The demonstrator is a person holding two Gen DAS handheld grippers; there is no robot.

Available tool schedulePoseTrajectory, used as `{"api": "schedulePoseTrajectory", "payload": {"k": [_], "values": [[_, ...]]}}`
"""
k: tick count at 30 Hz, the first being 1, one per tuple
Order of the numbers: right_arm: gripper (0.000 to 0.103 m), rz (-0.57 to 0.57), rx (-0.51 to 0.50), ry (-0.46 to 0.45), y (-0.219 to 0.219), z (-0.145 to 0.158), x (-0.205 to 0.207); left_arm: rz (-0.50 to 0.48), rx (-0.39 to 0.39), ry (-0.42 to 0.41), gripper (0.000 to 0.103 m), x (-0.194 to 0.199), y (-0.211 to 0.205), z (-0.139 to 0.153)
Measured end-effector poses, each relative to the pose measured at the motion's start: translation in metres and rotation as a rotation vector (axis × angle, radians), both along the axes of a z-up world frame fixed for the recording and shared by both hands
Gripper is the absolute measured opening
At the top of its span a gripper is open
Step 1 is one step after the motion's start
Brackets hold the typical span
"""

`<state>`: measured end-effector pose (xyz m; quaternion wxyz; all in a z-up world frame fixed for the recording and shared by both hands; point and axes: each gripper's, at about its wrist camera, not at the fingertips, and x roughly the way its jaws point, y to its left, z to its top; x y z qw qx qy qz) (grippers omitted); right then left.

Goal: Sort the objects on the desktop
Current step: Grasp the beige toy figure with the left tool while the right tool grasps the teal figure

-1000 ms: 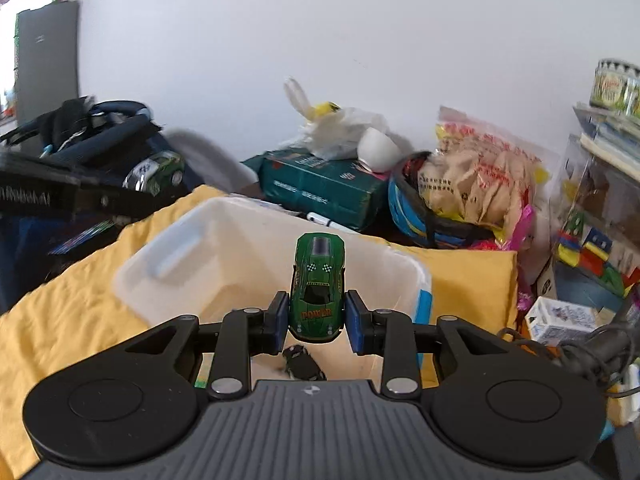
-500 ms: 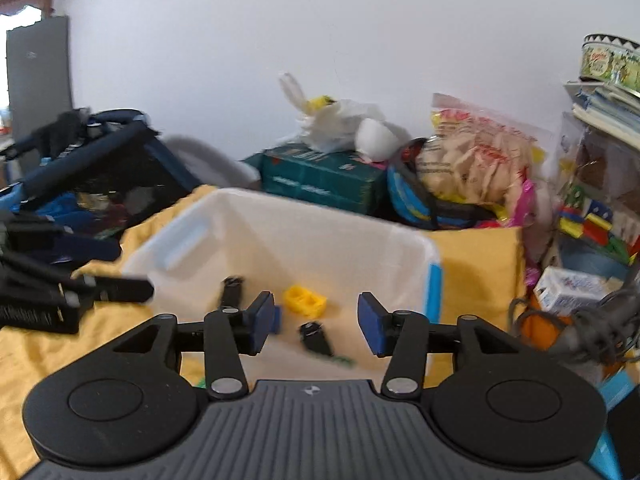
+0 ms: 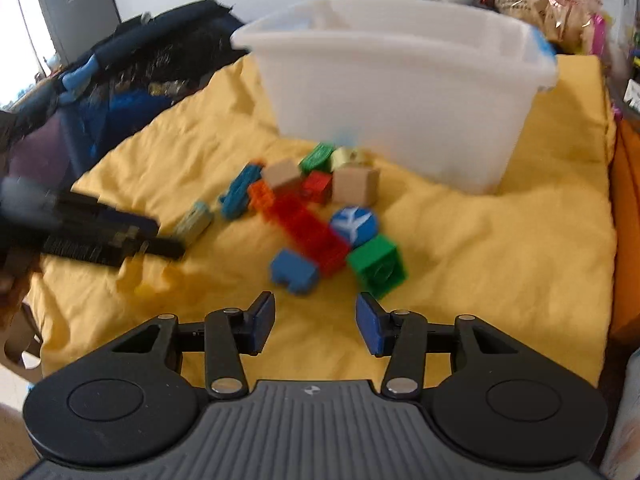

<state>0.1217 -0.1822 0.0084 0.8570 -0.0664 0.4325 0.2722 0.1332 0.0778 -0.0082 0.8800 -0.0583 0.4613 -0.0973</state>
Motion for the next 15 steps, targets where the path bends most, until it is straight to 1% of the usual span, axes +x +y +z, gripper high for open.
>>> {"api": "schedulePoseTrajectory", "payload": {"k": [1, 3, 4, 5, 6, 9, 12, 15], "values": [[0.049, 0.007, 0.0, -0.004, 0.002, 0.0, -0.001, -0.002, 0.008, 0.004, 0.051, 0.003, -0.001, -0.001], [0.05, 0.026, -0.012, -0.019, 0.005, 0.003, -0.004, -0.002, 0.025, 0.024, 0.048, 0.006, -0.003, -0.005], [0.05, 0.037, -0.024, -0.028, 0.006, 0.003, -0.005, -0.003, 0.031, 0.037, 0.044, 0.007, -0.004, -0.007], [0.05, 0.045, -0.035, -0.043, 0.009, 0.003, -0.005, 0.001, 0.043, 0.03, 0.039, 0.008, -0.005, -0.007], [0.05, 0.052, -0.043, -0.056, 0.01, 0.005, -0.005, 0.004, 0.054, 0.032, 0.038, 0.007, -0.005, -0.007], [0.05, 0.068, -0.041, -0.072, 0.019, 0.008, -0.003, 0.003, 0.054, 0.04, 0.037, 0.001, 0.005, -0.004], [0.05, 0.08, -0.024, -0.067, 0.032, 0.009, 0.002, 0.013, 0.099, 0.035, 0.037, -0.006, 0.015, -0.001], [0.05, 0.094, 0.023, -0.041, 0.049, 0.008, 0.007, 0.023, 0.141, 0.03, 0.037, -0.014, 0.03, 0.0]]}}
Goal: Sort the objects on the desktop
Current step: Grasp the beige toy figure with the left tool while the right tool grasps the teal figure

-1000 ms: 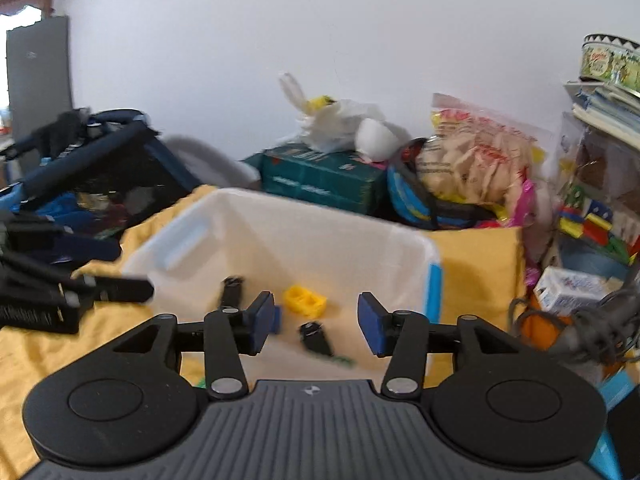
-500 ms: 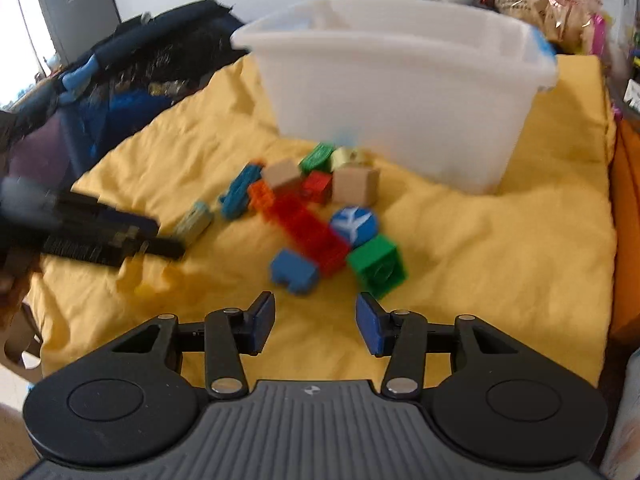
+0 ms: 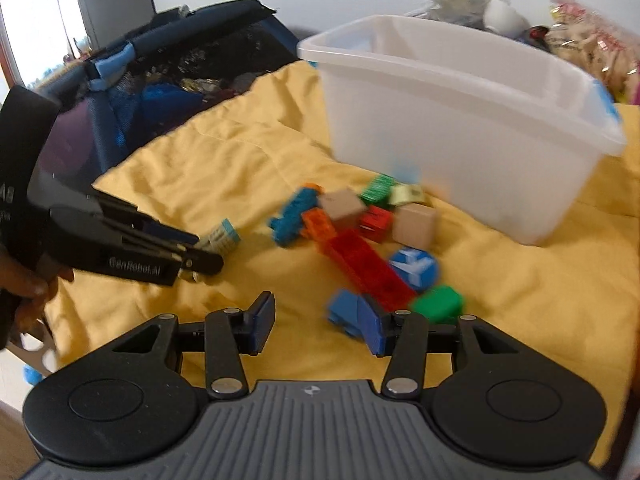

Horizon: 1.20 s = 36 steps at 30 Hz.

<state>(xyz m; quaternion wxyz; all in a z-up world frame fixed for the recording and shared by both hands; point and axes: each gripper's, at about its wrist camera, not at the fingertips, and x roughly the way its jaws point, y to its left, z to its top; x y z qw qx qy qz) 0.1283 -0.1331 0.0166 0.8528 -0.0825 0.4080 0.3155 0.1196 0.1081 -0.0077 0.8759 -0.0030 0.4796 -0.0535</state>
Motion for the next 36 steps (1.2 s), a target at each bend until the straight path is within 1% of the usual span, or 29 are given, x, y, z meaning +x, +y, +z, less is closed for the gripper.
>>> {"api": "schedulePoseTrajectory", "payload": {"k": [2, 4, 5, 7, 11, 13, 14, 16, 19, 21, 22, 23, 26, 27, 28, 29, 31, 33, 36], "values": [[0.049, 0.013, 0.027, 0.006, 0.015, 0.001, 0.005, 0.014, -0.025, 0.001, 0.037, -0.003, 0.009, 0.0], [0.049, -0.004, 0.069, 0.014, 0.029, 0.003, 0.013, 0.025, -0.046, 0.0, 0.037, -0.003, 0.015, -0.001], [0.048, -0.017, 0.074, 0.006, 0.038, 0.003, 0.019, 0.019, -0.048, -0.004, 0.037, -0.003, 0.015, -0.002], [0.048, -0.048, 0.029, -0.013, 0.058, 0.0, 0.032, -0.004, -0.035, -0.016, 0.038, -0.004, 0.013, -0.004], [0.048, -0.12, -0.027, 0.02, 0.08, -0.016, 0.057, -0.04, -0.024, -0.033, 0.038, -0.008, 0.012, -0.007], [0.048, -0.151, -0.063, 0.023, 0.084, -0.023, 0.065, -0.053, -0.032, -0.038, 0.042, -0.009, 0.014, -0.008], [0.048, -0.155, -0.069, 0.026, 0.087, -0.025, 0.069, -0.055, -0.041, -0.037, 0.043, -0.01, 0.016, -0.008], [0.048, -0.151, -0.095, 0.017, 0.093, -0.029, 0.073, -0.063, -0.061, -0.037, 0.05, -0.01, 0.017, -0.008], [0.048, -0.126, -0.147, 0.011, 0.101, -0.036, 0.076, -0.077, -0.057, -0.037, 0.053, -0.012, 0.014, -0.008], [0.037, -0.102, -0.165, 0.003, 0.103, -0.039, 0.074, -0.09, -0.047, -0.042, 0.052, -0.013, 0.013, -0.008], [0.031, -0.089, -0.166, -0.008, 0.102, -0.038, 0.07, -0.09, -0.059, -0.045, 0.052, -0.014, 0.014, -0.008], [0.026, -0.078, -0.154, 0.0, 0.1, -0.036, 0.067, -0.096, -0.062, -0.048, 0.052, -0.014, 0.015, -0.009], [0.026, -0.087, -0.064, 0.04, 0.084, -0.026, 0.053, -0.1, -0.065, -0.052, 0.051, -0.014, 0.016, -0.009], [0.026, -0.09, -0.054, 0.039, 0.078, -0.023, 0.047, -0.096, -0.064, -0.056, 0.048, -0.013, 0.016, -0.009], [0.026, -0.093, -0.042, 0.035, 0.071, -0.018, 0.04, -0.088, -0.062, -0.06, 0.042, -0.013, 0.016, -0.009], [0.026, -0.097, -0.027, 0.033, 0.065, -0.014, 0.033, -0.081, -0.057, -0.061, 0.039, -0.013, 0.017, -0.009], [0.026, -0.121, -0.004, 0.038, 0.047, -0.006, 0.018, -0.067, -0.08, -0.058, 0.039, -0.011, 0.019, -0.008], [0.026, -0.146, -0.011, 0.051, 0.034, -0.003, 0.011, -0.057, -0.089, -0.055, 0.039, -0.011, 0.019, -0.006], [0.026, -0.178, -0.089, 0.04, 0.018, -0.006, -0.003, -0.057, -0.105, -0.062, 0.037, -0.017, 0.013, 0.002]]}}
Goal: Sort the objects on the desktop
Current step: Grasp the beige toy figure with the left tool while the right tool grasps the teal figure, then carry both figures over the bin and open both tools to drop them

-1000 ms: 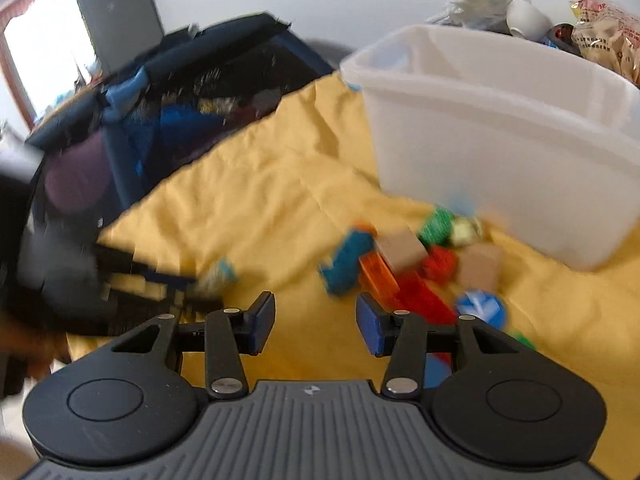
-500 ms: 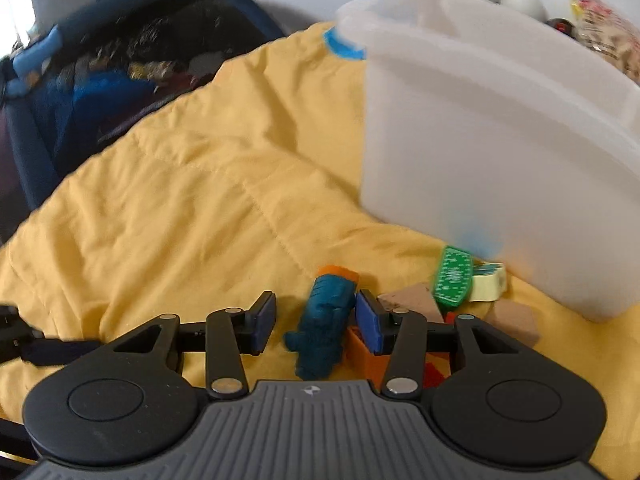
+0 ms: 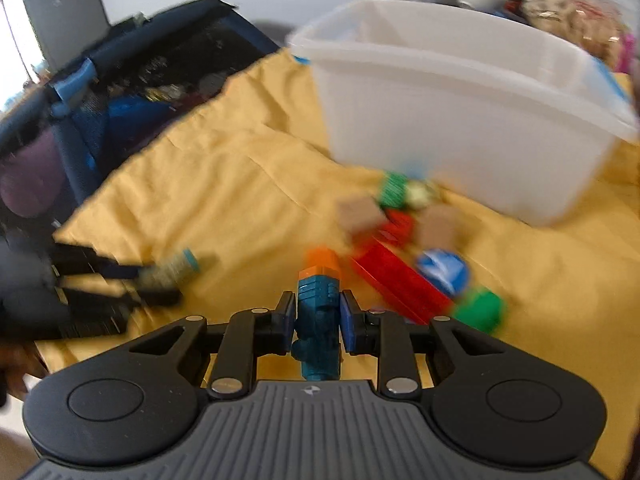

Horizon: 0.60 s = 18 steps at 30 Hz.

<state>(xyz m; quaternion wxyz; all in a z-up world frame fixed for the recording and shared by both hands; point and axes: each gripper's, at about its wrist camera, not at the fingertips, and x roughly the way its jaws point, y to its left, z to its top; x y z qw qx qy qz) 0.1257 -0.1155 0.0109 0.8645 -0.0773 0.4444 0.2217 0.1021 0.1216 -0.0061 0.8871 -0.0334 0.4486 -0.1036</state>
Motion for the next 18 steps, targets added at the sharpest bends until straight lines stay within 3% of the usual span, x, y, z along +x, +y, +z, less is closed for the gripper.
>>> {"api": "schedulePoseTrajectory", "payload": {"k": [3, 7, 10, 16, 18], "values": [[0.026, -0.003, -0.061, -0.003, -0.016, -0.005, -0.015, -0.015, -0.002, -0.02, 0.024, -0.01, -0.009, 0.007], [0.027, 0.008, -0.105, 0.001, -0.029, -0.019, -0.026, 0.0, -0.01, 0.028, 0.023, -0.012, -0.017, -0.001], [0.038, 0.009, -0.108, 0.022, -0.036, -0.028, -0.028, 0.017, -0.008, 0.062, 0.024, -0.012, -0.019, -0.009], [0.037, 0.043, -0.078, 0.002, -0.049, -0.031, -0.036, 0.043, 0.023, 0.04, 0.023, -0.01, -0.028, -0.007], [0.029, 0.062, -0.07, -0.002, -0.052, -0.03, -0.038, 0.049, 0.004, 0.017, 0.023, -0.012, -0.031, 0.006]]}}
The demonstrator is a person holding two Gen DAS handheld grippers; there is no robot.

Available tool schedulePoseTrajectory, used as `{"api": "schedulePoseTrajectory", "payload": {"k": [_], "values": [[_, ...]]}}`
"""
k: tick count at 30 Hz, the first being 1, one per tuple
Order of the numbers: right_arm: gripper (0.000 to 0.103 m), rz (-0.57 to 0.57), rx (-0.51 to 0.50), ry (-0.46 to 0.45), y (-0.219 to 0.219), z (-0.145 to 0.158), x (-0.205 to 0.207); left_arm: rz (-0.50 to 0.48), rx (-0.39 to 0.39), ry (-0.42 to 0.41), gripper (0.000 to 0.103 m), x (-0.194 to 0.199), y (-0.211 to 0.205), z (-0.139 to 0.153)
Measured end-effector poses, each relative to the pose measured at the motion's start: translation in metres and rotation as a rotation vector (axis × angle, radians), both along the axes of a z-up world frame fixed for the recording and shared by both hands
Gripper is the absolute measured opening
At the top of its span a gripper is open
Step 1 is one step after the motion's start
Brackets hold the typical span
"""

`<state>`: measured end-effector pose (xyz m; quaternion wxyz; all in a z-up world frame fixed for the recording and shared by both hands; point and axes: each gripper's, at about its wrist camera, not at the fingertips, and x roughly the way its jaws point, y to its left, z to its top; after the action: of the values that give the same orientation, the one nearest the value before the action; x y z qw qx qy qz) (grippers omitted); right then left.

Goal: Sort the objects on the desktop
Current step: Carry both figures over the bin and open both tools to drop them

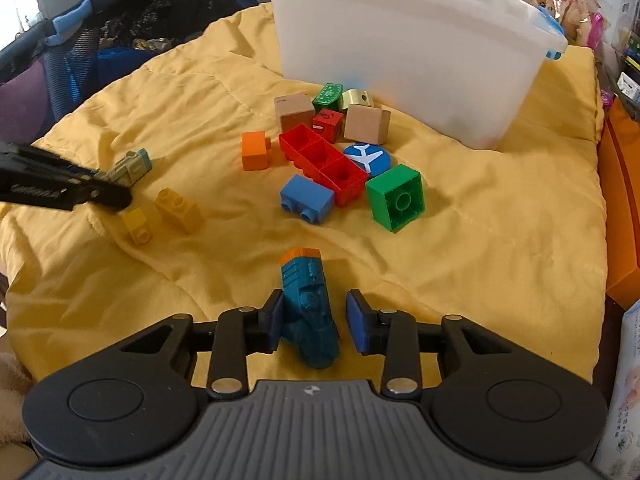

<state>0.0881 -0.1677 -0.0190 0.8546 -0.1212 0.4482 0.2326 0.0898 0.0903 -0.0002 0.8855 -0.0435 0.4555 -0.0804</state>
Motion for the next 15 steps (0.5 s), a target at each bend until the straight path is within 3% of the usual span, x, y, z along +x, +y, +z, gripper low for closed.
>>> {"api": "schedulePoseTrajectory", "payload": {"k": [8, 15], "values": [[0.029, -0.014, 0.057, -0.102, -0.023, 0.041, 0.016, -0.045, 0.015, -0.182, 0.023, 0.026, -0.025, 0.085], [0.029, -0.031, 0.095, -0.299, -0.028, 0.104, 0.072, -0.08, 0.036, -0.329, 0.023, 0.089, -0.047, 0.142]]}}
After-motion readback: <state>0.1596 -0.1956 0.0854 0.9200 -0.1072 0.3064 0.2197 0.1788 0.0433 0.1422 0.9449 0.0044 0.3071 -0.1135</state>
